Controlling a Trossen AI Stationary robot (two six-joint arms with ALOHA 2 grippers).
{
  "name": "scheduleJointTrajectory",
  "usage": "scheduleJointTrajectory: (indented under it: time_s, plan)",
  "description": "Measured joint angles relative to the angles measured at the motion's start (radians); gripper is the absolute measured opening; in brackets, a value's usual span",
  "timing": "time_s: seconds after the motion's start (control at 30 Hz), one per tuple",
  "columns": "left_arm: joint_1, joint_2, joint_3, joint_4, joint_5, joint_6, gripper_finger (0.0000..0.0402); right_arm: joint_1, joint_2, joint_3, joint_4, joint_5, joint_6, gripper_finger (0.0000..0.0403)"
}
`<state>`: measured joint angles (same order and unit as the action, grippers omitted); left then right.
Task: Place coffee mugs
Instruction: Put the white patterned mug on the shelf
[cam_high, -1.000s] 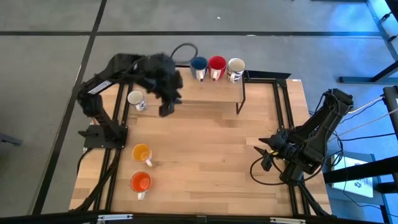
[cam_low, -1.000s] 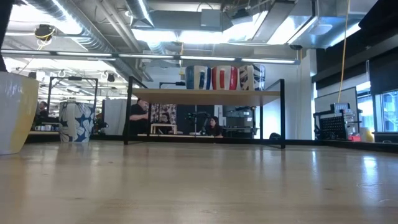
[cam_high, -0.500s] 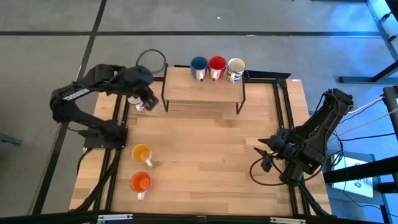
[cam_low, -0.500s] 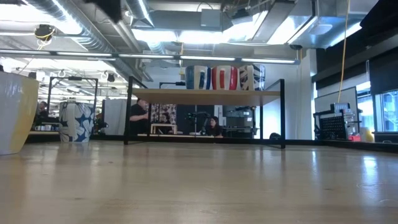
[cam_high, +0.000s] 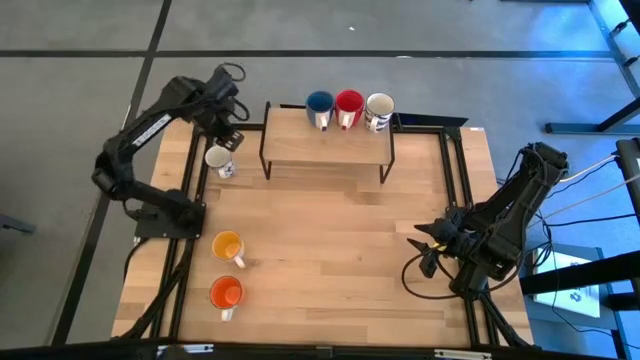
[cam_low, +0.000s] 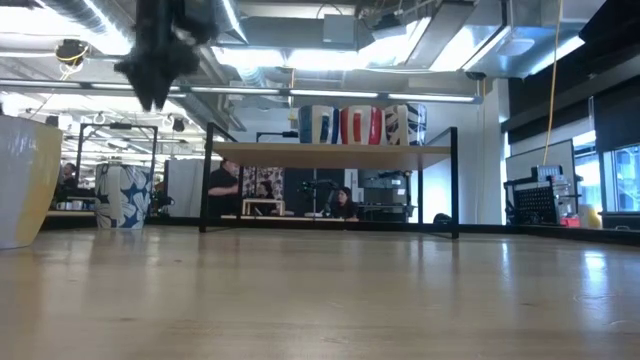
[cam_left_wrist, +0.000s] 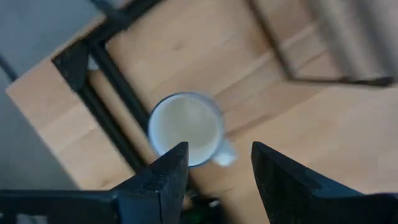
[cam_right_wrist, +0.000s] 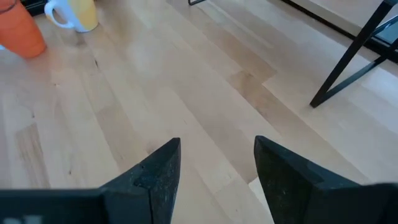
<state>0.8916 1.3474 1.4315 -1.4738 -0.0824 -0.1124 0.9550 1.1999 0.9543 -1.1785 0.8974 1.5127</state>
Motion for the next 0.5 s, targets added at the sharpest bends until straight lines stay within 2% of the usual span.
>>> scheduleJointTrajectory:
  time_s: [0.2,0.5]
  plan:
    - [0.075,0.103,-0.092,0.011,-0.118,0.14,0.0173,0.0,0.0,0.0,0.008,0.001,0.003,0.0189]
    - [0.125,0.176,-0.218,0.16,-0.142,0.246,0.0173,0.0,0.0,0.0,0.01,0.001,0.009,0.0189]
